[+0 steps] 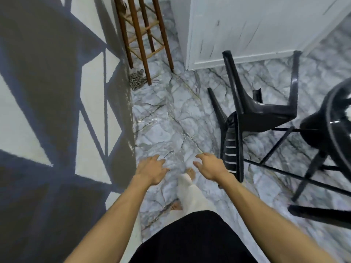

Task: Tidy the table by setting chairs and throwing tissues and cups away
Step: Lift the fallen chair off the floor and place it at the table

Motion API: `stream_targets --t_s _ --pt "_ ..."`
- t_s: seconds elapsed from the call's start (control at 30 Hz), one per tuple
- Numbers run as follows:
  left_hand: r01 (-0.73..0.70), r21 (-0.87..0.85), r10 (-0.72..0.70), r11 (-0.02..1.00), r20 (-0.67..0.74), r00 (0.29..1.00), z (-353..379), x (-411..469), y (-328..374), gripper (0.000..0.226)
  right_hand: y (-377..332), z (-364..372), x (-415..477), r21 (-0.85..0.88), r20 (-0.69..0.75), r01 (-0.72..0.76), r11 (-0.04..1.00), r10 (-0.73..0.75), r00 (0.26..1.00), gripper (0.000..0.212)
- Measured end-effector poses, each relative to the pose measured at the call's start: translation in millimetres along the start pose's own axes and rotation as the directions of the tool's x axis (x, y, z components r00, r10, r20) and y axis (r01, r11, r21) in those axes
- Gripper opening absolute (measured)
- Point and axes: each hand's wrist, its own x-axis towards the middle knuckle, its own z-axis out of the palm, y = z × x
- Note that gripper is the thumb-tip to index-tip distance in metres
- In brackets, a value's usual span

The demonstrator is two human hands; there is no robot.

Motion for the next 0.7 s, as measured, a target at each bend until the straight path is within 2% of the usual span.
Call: stream_targets --t_s 0.17,0.4,0.53,0.7 --pt "-0.135 0.091 0.138 0.987 -0.028 0.990 -60 60 13 0.054 20 -24 29 0.112 -0.048 -0.127 0.986 0.133 0.990 0.045" --pt "-0.300 0.256 0.302 0.919 0.035 0.953 -137 138 50 0.055 52 -66 57 0.318 -0.085 -0.298 0.900 0.340 0.937 0.045" --pt "-0.435 0.346 0.442 0.831 0.065 0.895 -173 176 90 0.054 73 -83 52 0.427 -0.118 -0.375 0.823 0.462 0.879 0.042" --pt "-0.585 0.466 0.578 0.664 0.176 0.797 -199 211 149 0.056 91 -86 37 0.593 -0.113 -0.457 0.663 0.630 0.768 0.044"
